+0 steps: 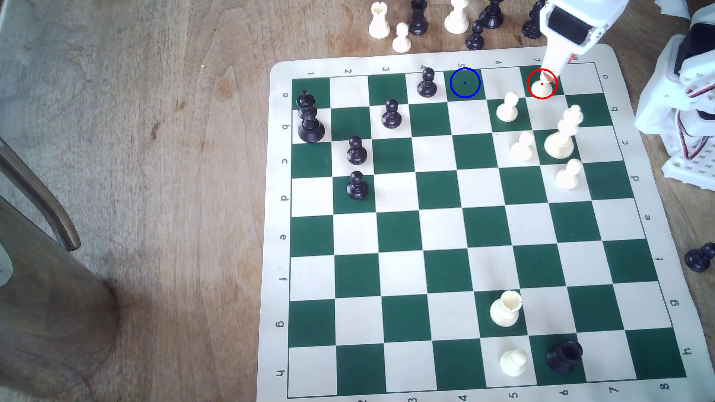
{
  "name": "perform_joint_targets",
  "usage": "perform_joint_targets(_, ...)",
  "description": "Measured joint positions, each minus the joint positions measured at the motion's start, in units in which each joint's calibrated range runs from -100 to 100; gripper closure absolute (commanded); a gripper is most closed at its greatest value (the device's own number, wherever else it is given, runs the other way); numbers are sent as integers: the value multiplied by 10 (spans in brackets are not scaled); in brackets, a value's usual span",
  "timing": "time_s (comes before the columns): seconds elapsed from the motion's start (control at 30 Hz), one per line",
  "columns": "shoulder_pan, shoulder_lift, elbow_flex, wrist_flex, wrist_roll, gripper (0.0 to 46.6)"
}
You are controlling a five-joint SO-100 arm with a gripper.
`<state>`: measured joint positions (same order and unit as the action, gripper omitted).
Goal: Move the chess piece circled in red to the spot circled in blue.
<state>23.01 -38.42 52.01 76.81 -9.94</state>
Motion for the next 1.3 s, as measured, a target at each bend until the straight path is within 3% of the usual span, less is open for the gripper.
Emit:
perform_joint_targets(0.43, 15, 8, 30, -52, 18, 344)
perform_joint_targets(1.3, 24, 26, 119, -148, 23, 356)
